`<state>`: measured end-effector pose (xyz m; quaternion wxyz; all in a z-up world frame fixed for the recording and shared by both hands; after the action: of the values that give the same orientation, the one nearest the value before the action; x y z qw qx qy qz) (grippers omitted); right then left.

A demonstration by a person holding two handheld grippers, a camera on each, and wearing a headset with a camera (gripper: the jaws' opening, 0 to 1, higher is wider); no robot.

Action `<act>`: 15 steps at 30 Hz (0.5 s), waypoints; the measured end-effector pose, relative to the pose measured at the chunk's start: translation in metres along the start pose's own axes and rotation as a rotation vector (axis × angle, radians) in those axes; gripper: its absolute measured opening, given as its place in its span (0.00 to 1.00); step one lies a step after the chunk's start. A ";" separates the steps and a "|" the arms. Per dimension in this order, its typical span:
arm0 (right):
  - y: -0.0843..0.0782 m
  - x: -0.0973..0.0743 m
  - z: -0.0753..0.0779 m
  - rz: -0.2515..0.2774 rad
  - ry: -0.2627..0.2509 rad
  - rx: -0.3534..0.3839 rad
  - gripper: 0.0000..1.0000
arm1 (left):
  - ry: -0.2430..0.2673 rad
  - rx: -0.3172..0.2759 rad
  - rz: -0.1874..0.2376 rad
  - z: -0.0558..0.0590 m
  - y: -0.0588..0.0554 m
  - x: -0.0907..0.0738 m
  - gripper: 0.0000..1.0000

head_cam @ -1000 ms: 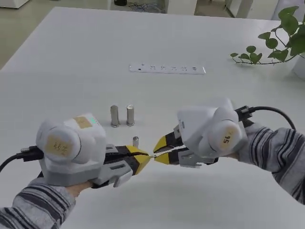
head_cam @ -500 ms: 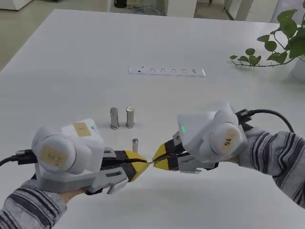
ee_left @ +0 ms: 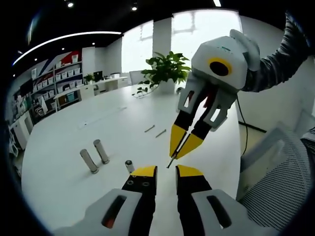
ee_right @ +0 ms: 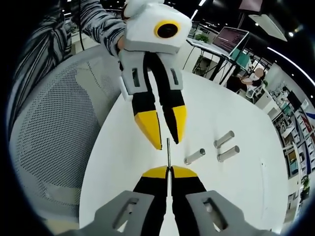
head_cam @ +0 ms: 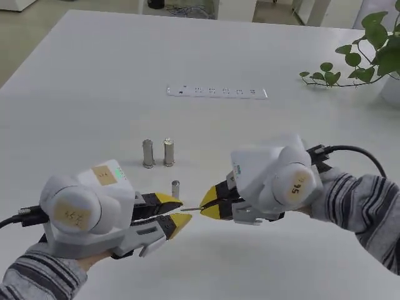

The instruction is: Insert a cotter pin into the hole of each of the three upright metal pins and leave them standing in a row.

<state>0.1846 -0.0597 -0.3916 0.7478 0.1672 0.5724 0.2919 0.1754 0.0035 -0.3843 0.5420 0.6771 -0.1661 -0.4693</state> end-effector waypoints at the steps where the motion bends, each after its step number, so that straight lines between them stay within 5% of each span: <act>1: -0.004 0.001 0.004 -0.019 -0.024 0.017 0.00 | 0.021 0.000 0.008 -0.003 0.000 0.000 0.12; 8: -0.017 0.005 0.022 -0.047 -0.090 0.080 0.00 | 0.132 0.007 0.014 -0.017 -0.007 0.003 0.18; 15: -0.027 0.017 0.033 -0.082 -0.112 0.123 0.00 | 0.241 -0.061 0.007 -0.033 -0.022 0.013 0.21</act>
<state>0.2255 -0.0672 -0.4108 0.7783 0.2054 0.5527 0.2156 0.2025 0.0211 -0.4108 0.5799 0.7111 -0.0877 -0.3877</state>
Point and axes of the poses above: the centre of the closed fingertips' face, and the gripper's own axes: x roughly forward along the fingers, z roughly to its right, y roughly out of its top, the point moved 3 cm from there along -x, roughly backward along the fingers
